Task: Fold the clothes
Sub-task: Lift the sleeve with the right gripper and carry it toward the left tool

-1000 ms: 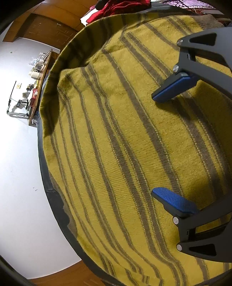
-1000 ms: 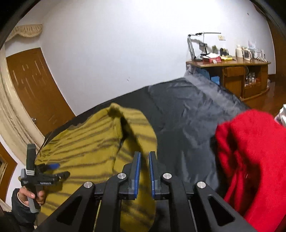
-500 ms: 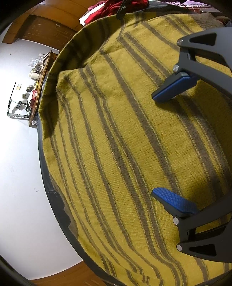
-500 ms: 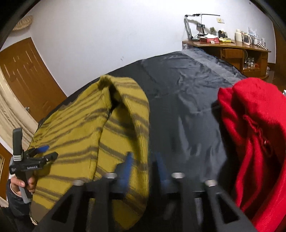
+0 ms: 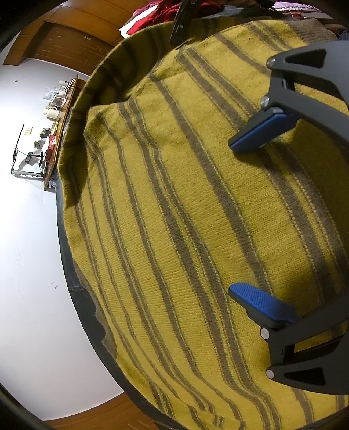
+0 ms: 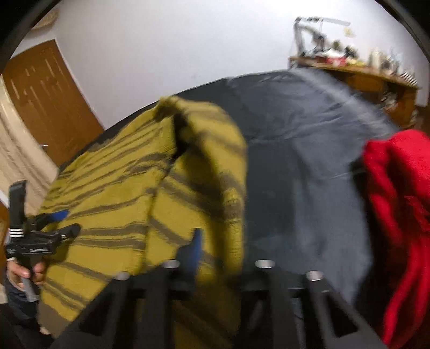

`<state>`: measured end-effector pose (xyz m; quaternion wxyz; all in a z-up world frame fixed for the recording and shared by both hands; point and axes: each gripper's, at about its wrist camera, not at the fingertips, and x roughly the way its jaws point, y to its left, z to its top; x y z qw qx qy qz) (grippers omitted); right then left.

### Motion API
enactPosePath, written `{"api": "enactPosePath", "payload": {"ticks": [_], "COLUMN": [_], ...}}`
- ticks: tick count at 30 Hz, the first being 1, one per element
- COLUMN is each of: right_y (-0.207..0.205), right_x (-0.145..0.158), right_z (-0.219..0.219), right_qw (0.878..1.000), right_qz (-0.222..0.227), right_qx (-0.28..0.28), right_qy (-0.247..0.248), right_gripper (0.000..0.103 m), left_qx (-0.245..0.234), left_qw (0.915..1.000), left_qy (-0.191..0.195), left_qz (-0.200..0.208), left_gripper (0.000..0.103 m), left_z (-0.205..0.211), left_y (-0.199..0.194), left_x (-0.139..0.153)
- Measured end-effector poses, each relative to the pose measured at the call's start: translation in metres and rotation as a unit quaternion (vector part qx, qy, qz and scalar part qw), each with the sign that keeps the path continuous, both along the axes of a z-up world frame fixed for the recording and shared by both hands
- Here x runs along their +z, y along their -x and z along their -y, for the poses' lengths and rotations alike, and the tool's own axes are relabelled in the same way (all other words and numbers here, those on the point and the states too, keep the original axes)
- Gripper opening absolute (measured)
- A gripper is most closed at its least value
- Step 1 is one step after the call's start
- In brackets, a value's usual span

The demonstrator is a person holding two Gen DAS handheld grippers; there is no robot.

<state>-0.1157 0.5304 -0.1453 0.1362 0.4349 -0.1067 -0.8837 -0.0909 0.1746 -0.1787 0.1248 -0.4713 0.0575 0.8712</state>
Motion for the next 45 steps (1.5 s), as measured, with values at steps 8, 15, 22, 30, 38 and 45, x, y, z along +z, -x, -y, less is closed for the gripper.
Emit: {"api": "enactPosePath", "payload": {"ticks": [8,15,22,30,38,45], "right_y": [0.004,0.018,0.034,0.063,0.098,0.092], "right_x": [0.017,0.034,0.052,0.09,0.071,0.057], "right_z": [-0.034,-0.03,0.007,0.058,0.14,0.142], "right_qw": [0.987,0.958,0.951,0.935,0.968,0.962], "right_qz": [-0.029,-0.031,-0.039,-0.046,0.027,0.029], "right_qx": [-0.029,0.002,0.048,0.114,0.172,0.184], "right_qy": [0.155,0.286,0.304,0.333,0.182,0.2], "right_gripper": [0.006,0.006,0.006,0.006,0.03,0.083], "left_qx": [-0.002,-0.001,-0.001,0.002,0.015,0.015], "left_qw": [1.0,1.0,1.0,0.9997,0.998,0.9971], "left_qy": [-0.002,-0.003,-0.008,-0.025,-0.061,-0.075], "left_qz": [0.0,0.0,0.0,0.0,0.004,0.007], "left_gripper": [0.1,0.101,0.101,0.101,0.101,0.101], "left_z": [0.001,0.0,0.0,0.003,0.016,0.021], "left_y": [0.001,0.001,0.002,0.003,0.003,0.001], "left_x": [-0.001,-0.001,-0.001,0.0,0.004,0.006]}}
